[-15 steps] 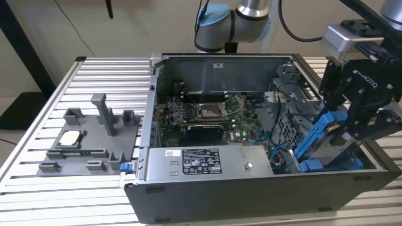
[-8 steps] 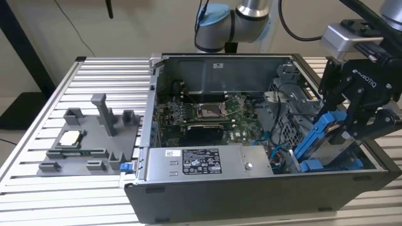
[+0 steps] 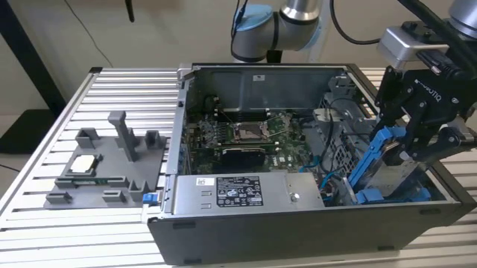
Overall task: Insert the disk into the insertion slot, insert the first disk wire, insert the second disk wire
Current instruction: 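Insert the disk into the insertion slot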
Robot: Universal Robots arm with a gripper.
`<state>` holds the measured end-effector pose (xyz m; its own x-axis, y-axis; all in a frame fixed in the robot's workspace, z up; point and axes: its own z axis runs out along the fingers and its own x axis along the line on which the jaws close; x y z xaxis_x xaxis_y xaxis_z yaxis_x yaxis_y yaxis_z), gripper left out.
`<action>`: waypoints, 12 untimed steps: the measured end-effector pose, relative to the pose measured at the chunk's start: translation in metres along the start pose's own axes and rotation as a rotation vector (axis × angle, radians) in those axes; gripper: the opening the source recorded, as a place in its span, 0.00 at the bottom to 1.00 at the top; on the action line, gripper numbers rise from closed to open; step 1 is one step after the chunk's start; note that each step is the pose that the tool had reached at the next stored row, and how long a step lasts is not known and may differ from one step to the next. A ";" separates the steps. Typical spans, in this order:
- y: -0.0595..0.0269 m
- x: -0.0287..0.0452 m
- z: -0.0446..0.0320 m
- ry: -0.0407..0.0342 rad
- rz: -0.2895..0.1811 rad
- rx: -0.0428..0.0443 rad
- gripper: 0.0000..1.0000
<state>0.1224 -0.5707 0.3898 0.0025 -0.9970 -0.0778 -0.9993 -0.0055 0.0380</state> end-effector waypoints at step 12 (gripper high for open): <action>0.0026 -0.0004 -0.0105 -0.0196 0.026 0.0002 0.62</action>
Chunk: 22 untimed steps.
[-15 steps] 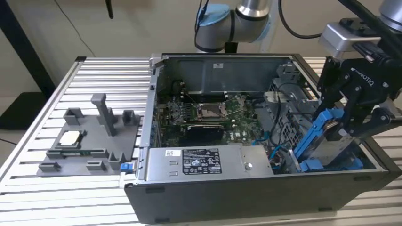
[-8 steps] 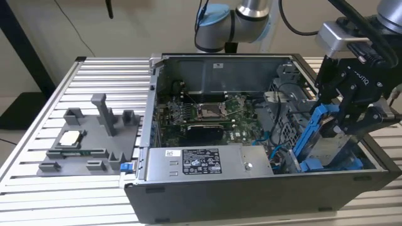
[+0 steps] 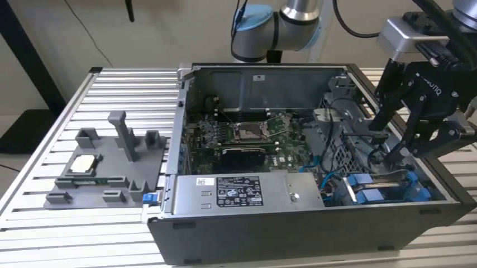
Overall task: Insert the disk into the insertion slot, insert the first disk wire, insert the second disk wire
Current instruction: 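Insert the disk into the insertion slot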
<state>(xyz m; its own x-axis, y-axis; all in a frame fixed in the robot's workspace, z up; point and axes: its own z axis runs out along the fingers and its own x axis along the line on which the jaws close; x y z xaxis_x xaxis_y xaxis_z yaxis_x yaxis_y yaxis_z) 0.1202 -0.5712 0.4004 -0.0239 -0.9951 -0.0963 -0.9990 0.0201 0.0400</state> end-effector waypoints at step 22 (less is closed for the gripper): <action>-0.0109 -0.0040 0.0144 -0.0517 0.020 0.0010 0.45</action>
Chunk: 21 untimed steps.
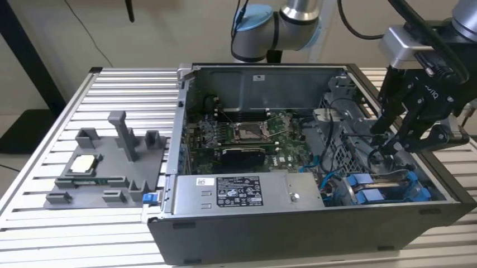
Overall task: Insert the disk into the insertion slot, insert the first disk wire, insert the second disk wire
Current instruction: 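Insert the disk into the insertion slot, then insert the first disk wire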
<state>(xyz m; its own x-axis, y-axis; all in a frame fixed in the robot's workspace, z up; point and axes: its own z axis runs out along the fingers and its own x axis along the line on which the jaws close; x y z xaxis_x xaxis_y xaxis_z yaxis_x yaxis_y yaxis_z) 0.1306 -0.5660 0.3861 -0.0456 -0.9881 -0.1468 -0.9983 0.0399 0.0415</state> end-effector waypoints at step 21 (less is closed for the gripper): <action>-0.0011 0.0009 0.0065 -0.0268 0.028 0.0032 0.19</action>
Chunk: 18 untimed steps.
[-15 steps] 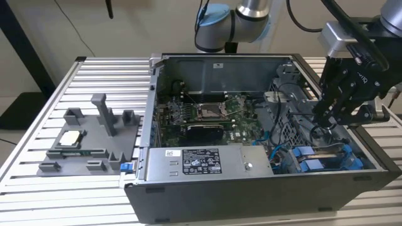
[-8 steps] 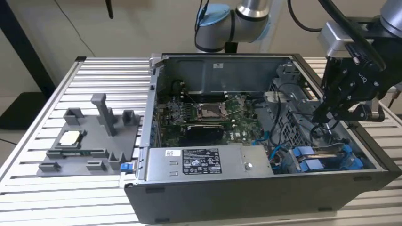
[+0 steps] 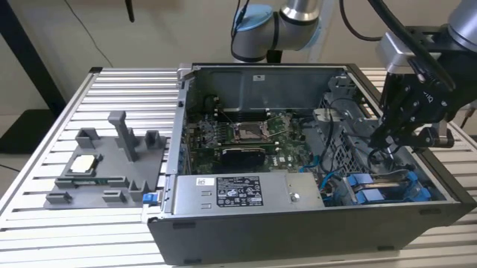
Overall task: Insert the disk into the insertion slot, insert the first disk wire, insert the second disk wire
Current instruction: 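Insert the first disk wire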
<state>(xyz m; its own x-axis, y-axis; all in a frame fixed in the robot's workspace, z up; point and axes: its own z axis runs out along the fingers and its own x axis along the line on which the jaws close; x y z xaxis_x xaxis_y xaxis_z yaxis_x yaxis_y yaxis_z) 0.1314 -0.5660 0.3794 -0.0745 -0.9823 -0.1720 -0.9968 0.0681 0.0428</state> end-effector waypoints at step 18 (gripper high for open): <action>-0.0009 0.0049 0.0034 0.0174 -0.052 0.0579 0.19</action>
<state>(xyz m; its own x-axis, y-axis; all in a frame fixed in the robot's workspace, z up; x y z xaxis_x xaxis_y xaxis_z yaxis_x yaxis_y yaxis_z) 0.1318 -0.5703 0.3752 -0.0224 -0.9876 -0.1553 -0.9994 0.0263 -0.0229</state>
